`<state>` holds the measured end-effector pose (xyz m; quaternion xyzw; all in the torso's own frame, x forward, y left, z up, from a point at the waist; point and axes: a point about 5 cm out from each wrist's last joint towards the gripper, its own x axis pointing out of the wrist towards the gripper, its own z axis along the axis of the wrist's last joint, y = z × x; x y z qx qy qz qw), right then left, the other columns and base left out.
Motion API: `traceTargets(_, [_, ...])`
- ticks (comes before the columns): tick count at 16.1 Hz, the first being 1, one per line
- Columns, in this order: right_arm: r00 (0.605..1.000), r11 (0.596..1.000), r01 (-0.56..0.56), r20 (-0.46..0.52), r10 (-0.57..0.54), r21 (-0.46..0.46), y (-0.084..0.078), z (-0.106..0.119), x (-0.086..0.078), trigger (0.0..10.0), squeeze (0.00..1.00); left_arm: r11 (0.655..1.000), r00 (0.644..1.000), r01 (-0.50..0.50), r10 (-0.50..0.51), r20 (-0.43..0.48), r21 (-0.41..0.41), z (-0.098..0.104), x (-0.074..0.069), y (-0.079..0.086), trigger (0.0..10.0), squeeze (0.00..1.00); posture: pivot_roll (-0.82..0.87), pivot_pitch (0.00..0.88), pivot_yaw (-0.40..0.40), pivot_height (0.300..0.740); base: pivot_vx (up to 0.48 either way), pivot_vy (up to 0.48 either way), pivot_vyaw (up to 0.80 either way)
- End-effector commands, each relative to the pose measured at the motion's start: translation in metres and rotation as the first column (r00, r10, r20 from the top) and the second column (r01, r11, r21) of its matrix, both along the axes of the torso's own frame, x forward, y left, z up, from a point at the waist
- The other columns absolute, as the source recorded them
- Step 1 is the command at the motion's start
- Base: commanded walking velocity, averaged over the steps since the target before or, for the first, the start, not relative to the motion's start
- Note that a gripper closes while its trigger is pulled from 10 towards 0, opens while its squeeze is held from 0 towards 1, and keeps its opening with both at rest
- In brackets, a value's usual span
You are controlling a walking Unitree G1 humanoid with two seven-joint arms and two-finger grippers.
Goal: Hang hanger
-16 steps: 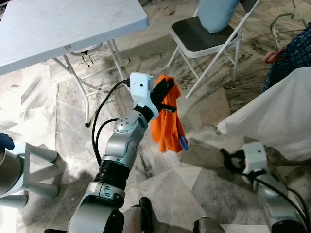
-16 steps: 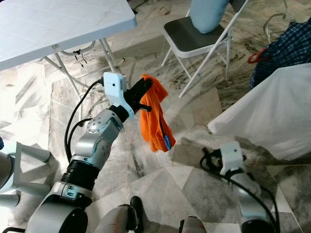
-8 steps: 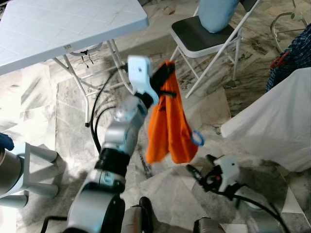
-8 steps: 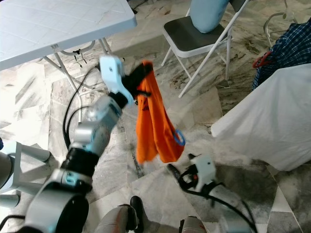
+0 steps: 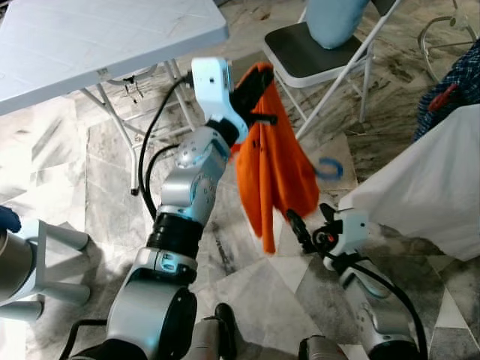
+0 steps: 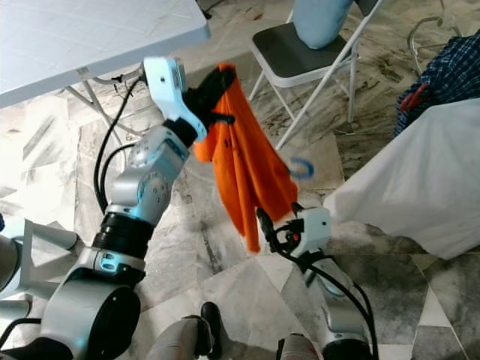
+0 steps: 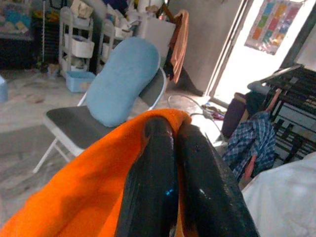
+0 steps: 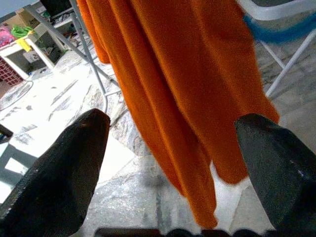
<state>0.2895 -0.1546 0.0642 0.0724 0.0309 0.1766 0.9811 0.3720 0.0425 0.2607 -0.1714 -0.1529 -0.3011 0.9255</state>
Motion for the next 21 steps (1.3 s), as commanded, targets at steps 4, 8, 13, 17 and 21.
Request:
traceTargets(4, [0.997,0.997,0.071,-0.019,-0.07,0.036,-0.002,-0.004,0.006,10.0,0.0,1.0,0.998,0.017,-0.016,0.053,-0.014,0.014,-0.003,0.002,5.8,0.0,-0.05,0.217,0.164,0.74,0.0,0.0,0.0])
traceTargets(8, [0.976,0.975,0.217,0.011,-0.218,0.051,-0.026,0.005,0.016,10.0,0.0,0.998,0.996,0.064,-0.065,0.06,0.019,0.009,-0.005,0.003,5.0,0.0,-0.05,0.217,0.162,0.74,0.0,0.0,0.0])
traceTargets(13, [0.95,0.95,0.308,0.036,-0.31,0.057,-0.037,0.013,0.025,10.0,0.0,0.958,0.968,0.216,-0.235,0.084,0.191,-0.009,-0.016,0.005,4.8,0.0,-0.05,0.219,0.154,0.74,0.0,0.0,0.0])
traceTargets(17, [0.933,0.935,0.355,0.057,-0.355,0.015,-0.047,0.012,0.019,10.0,0.0,0.961,0.993,0.116,-0.112,-0.031,0.25,-0.063,-0.022,0.032,4.8,0.0,-0.07,0.223,0.137,0.74,0.0,0.0,0.0])
traceTargets(21, [0.927,0.929,0.371,0.063,-0.371,0.006,-0.059,0.013,0.015,10.0,0.0,0.968,0.997,0.046,-0.03,-0.065,0.245,-0.081,-0.032,0.044,4.6,0.0,-0.07,0.218,0.118,0.74,0.0,0.0,0.0])
